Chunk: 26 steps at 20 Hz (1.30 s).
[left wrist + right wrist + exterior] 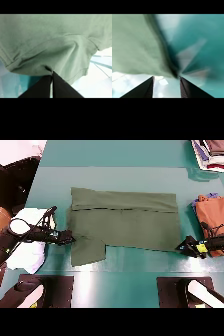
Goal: Fold the shirts.
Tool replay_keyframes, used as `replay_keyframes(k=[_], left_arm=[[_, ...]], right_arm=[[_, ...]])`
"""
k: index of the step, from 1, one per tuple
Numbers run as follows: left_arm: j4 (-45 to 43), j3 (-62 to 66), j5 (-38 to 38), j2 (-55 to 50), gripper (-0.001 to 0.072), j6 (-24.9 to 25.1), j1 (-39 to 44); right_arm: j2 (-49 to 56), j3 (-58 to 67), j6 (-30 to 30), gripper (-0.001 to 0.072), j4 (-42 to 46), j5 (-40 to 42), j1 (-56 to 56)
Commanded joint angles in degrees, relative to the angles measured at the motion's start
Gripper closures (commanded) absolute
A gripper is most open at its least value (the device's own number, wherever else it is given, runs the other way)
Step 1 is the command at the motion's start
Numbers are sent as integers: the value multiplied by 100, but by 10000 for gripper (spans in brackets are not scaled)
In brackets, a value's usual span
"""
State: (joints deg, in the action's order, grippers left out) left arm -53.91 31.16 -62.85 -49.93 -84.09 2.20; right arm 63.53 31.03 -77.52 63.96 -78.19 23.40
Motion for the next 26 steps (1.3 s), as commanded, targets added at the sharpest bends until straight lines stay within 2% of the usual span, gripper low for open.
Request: replay_keyframes(k=[1, 2, 5, 6, 8, 11, 14, 16, 20, 23, 26], left_arm=[[-87, 26, -15, 17, 683, 7, 2], [-149, 26, -9, 17, 683, 4, 2], [-404, 28, -157, 20, 684, -59, 2], [-605, 28, -295, 35, 684, -153, 2], [-1073, 24, -721, 120, 685, -289, 2], [-1482, 26, -1338, 894, 685, -621, 2], [-1342, 103, -2306, 1694, 685, -970, 2], [-1182, 422, -2616, 1814, 685, -1045, 2], [-1207, 1121, -1685, 1394, 685, -898, 2], [-1217, 1565, -898, 389, 684, -376, 2], [-1231, 2251, -201, -911, 683, -74, 2]], right_arm=[[192, -214, 162, 348, -291, 459, 61], [157, -216, 162, 378, -284, 459, 61], [-94, -216, 369, 666, -286, 452, 61], [-240, -214, 437, 696, -284, 426, 61], [-671, -208, 455, 696, -151, 337, 61], [-1449, -201, 448, 697, 350, -225, 61], [-2201, -125, 269, 698, 743, -881, 61], [-2492, 179, 76, 699, 820, -1075, -48], [-2223, 1043, -304, 700, 791, -603, -1272], [-1244, 1847, -518, 699, 824, 48, -2111], [35, 2857, -518, 699, 824, 345, -2503]])
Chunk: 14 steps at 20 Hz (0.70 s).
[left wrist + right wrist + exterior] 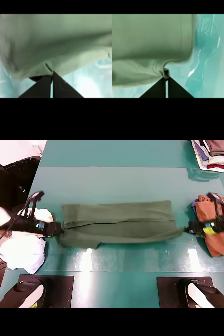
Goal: Fold the shirts.
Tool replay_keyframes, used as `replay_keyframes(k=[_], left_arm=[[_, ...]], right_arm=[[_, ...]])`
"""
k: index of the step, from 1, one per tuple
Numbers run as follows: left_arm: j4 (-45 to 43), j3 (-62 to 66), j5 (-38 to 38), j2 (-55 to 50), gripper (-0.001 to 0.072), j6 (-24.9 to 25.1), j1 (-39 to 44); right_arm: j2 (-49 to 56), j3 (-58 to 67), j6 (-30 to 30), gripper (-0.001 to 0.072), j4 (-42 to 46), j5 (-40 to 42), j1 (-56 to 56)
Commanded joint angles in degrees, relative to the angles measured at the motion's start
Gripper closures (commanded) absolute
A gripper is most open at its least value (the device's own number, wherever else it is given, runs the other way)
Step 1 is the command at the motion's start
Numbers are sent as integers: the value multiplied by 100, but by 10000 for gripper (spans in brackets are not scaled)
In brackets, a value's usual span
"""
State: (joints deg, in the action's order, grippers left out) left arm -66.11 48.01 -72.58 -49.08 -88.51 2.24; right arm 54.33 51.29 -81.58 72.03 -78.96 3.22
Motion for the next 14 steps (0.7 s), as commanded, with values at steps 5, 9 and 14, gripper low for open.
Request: replay_keyframes(k=[5, 9, 14], left_arm=[[-363, 1812, 1370, -2603, 682, 361, -4], [-380, 2033, 1891, -3058, 682, 345, -2], [-321, 2057, 2085, -3097, 188, 306, -4]], right_arm=[[2608, 2286, -109, 699, 9, 708, -533], [3425, 3086, -107, 696, -11, 686, -533], [3989, 3637, 157, 369, -734, 704, -391]])
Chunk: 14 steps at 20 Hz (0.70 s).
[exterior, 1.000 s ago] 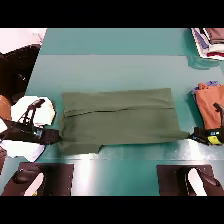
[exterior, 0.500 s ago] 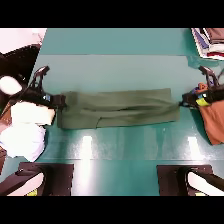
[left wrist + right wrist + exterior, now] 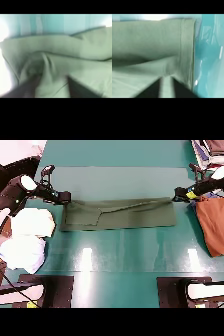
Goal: Fold the shirts.
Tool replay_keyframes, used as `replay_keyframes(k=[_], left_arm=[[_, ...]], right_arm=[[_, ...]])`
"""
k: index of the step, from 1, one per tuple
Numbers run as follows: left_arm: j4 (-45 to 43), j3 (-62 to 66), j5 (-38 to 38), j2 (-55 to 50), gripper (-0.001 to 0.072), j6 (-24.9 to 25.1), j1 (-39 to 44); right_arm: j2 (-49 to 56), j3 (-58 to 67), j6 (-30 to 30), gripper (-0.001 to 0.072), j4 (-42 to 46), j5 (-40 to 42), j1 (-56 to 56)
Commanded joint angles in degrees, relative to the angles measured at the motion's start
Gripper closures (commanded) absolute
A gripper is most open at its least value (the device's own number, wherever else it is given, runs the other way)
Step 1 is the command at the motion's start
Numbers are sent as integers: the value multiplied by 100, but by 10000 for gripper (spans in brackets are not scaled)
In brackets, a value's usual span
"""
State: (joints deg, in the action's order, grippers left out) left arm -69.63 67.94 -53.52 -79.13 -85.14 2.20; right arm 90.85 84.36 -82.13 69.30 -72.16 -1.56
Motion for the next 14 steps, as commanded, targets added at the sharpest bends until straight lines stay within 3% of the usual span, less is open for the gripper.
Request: replay_keyframes(k=[1, 3, 4, 5, 6, 7, 8, 14], left_arm=[[31, 129, 50, -92, 188, -33, 2], [31, 339, -369, -90, 191, -31, 2], [42, 437, -601, -72, 325, -28, 2], [114, 479, -723, -37, 541, 24, 2], [201, 479, -734, -22, 683, 24, 2], [343, 476, -734, -22, 681, 28, 2], [487, 472, -730, -22, 681, 26, 4], [822, 472, -291, -44, 681, -17, 581]], right_arm=[[339, 337, 376, 364, -651, -7, 179], [332, 337, 535, 363, -671, -372, 439], [332, 306, 621, 363, -675, -616, 605], [313, 201, 673, 358, -682, -811, 789], [282, 24, 680, 293, -682, -903, 951], [256, -232, 680, 207, -682, -885, 1123], [258, -472, 682, 177, -684, -872, 1272], [704, -1368, 1235, 179, -1941, -385, 1506]])
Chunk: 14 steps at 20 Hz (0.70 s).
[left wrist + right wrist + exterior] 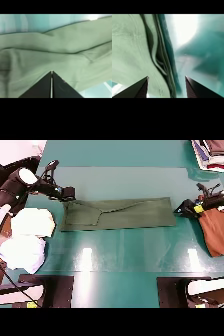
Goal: Fold the shirts.
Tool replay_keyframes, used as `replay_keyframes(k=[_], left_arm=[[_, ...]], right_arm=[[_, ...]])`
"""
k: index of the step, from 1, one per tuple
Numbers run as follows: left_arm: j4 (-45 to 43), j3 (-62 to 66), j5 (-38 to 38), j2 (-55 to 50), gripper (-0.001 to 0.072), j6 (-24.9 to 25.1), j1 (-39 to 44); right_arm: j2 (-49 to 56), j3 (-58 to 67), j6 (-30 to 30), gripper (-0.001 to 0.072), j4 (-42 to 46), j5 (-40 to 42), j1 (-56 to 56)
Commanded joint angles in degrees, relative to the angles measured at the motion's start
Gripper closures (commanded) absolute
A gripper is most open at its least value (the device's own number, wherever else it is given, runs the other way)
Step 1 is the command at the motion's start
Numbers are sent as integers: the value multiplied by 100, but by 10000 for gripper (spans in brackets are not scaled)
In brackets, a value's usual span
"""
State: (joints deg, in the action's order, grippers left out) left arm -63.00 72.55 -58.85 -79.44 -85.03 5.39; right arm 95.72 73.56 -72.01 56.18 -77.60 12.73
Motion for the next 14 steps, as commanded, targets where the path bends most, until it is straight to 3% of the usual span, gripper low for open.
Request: replay_keyframes(k=[1, 2, 3, 6, 10, 14], left_arm=[[203, 11, 343, -50, 681, -83, 396], [210, 11, 396, -94, 682, -190, 507], [214, 11, 413, -166, 682, -267, 621], [308, 24, 710, -466, 683, -372, 999], [841, 498, 999, -1187, 682, -367, 1534], [859, 1434, 957, -2122, 682, -374, 2144]], right_arm=[[328, -236, 256, 180, -728, 153, -4], [417, -157, 256, 183, -754, 155, -105], [498, -42, 256, 238, -767, 149, -240], [511, 258, 422, 683, -761, 116, -492], [-63, 857, 455, 697, -916, -155, -691], [-767, 1526, 339, 697, -1762, -367, -1198]])
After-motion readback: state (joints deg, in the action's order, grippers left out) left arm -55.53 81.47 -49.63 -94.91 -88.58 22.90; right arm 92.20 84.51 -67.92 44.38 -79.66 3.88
